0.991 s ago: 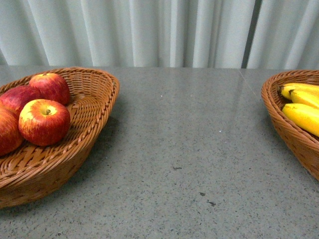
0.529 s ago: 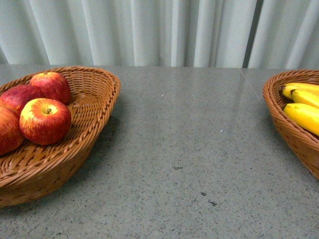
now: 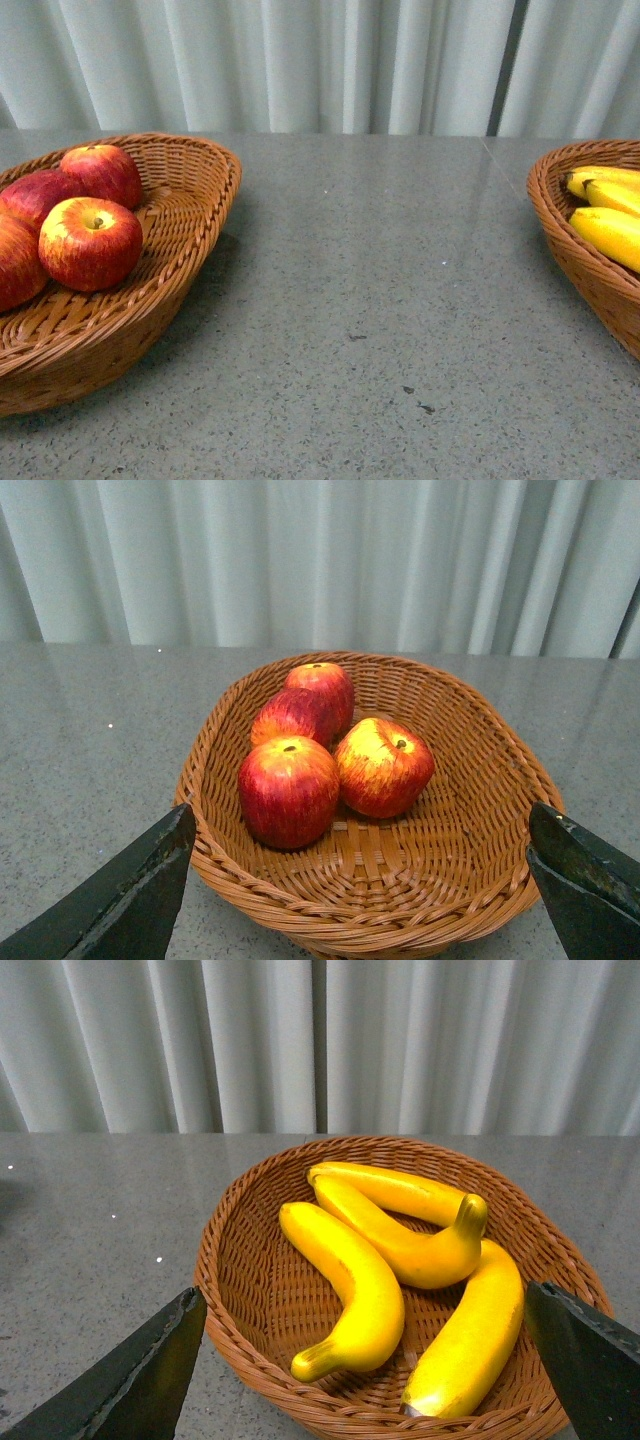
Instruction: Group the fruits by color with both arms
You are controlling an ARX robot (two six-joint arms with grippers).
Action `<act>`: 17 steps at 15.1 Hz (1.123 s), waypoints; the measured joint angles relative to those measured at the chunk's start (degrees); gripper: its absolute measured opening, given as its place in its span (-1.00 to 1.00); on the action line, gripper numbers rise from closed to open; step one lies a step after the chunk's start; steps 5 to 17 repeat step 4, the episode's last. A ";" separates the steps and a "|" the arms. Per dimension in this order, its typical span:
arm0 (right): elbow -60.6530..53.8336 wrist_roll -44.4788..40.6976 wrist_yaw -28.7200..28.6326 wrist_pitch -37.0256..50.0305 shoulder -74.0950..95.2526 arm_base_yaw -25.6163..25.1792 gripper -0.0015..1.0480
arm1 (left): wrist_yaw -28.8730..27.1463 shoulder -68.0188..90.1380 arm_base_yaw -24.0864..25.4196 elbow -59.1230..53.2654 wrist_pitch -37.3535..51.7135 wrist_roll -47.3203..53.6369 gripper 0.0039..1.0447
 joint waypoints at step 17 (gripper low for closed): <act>0.00 0.00 0.00 0.00 0.00 0.00 0.87 | 0.00 0.00 0.00 0.00 0.00 -0.02 0.88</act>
